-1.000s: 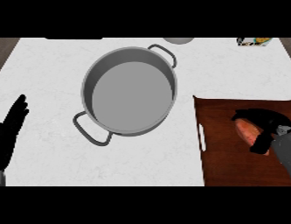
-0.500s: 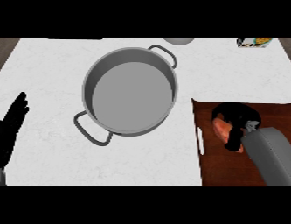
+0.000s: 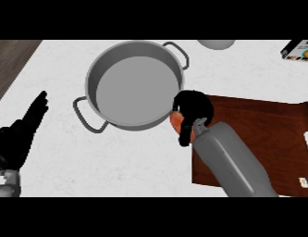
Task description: Pick the sweet potato from the tray and place it in the pot
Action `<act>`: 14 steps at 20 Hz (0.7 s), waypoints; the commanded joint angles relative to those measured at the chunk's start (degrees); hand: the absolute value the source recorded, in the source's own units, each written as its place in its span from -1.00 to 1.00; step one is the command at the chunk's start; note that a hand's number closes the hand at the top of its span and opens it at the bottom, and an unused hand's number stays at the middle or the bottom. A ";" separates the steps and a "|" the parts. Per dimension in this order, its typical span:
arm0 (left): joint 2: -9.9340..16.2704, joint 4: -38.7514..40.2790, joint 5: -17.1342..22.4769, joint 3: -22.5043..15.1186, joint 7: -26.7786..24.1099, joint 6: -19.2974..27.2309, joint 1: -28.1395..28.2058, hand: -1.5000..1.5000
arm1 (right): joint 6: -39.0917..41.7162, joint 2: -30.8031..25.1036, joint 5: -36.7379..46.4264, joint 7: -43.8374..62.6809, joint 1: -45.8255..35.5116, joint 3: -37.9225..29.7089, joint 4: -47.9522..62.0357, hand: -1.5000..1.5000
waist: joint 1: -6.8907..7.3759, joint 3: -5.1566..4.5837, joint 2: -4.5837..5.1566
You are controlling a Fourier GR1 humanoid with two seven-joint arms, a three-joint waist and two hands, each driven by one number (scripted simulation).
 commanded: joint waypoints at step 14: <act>-0.71 3.86 -1.37 -1.84 1.10 -0.66 -4.94 0.00 | -19.26 1.67 10.52 40.61 -31.35 17.44 0.33 1.00 | 1.72 -0.28 -0.33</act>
